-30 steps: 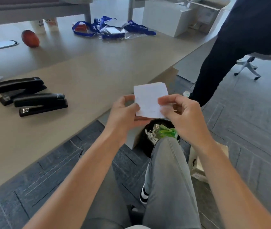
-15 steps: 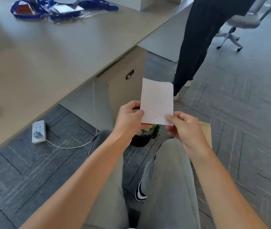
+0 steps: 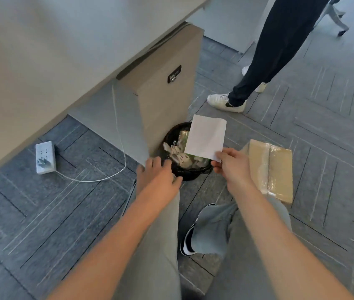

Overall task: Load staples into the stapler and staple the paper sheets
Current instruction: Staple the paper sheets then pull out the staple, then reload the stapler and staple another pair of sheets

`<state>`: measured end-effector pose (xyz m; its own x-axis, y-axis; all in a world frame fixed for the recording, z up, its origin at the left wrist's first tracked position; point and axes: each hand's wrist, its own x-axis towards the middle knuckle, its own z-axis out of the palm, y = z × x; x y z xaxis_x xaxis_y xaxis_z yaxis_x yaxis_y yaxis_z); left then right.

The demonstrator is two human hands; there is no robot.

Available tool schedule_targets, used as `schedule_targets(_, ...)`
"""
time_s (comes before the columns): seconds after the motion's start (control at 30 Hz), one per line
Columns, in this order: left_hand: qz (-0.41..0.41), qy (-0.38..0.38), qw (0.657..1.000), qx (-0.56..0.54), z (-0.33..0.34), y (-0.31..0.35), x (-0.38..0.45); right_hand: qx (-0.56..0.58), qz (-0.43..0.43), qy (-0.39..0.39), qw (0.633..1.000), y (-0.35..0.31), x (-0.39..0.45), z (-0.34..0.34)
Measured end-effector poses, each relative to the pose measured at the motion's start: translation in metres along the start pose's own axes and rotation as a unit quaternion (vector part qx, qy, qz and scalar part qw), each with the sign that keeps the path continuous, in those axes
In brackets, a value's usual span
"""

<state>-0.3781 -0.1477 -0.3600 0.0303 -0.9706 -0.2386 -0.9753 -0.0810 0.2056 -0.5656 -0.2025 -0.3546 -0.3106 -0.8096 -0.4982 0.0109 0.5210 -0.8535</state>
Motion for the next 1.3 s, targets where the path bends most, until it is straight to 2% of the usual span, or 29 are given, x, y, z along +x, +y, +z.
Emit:
schedule_targets(0.07,-0.001,-0.023,0.999,0.048,0.008,-0.003,0.003,-0.013,0.027,0.003,1.000,0.013,0.020,0.012)
schedule_targets(0.43,-0.026,-0.011,0.998,0.053,0.009,-0.021,0.012,-0.035,0.138,0.024,0.990,0.045,0.093,0.064)
schedule_targets(0.6,-0.026,-0.016,0.998,0.055,0.007,-0.024,0.011,-0.053,0.120,-0.005,0.991,0.037,0.074,0.067)
schedule_targets(0.77,-0.020,-0.025,0.998,0.050,0.003,-0.024,0.006,-0.091,0.027,-0.098,0.991,0.011,0.033,0.058)
schedule_targets(0.93,0.004,-0.036,0.999,0.025,-0.009,-0.030,-0.017,-0.178,-0.115,-0.151,0.965,-0.027,-0.022,0.046)
schedule_targets(1.13,-0.013,0.049,0.998,-0.032,-0.070,-0.041,-0.071,-0.275,-0.322,-0.179,0.888,-0.074,-0.088,0.051)
schedule_targets(1.3,-0.029,0.145,0.988,-0.039,-0.141,-0.067,-0.122,-0.309,-0.444,-0.212,0.814,-0.114,-0.148,0.083)
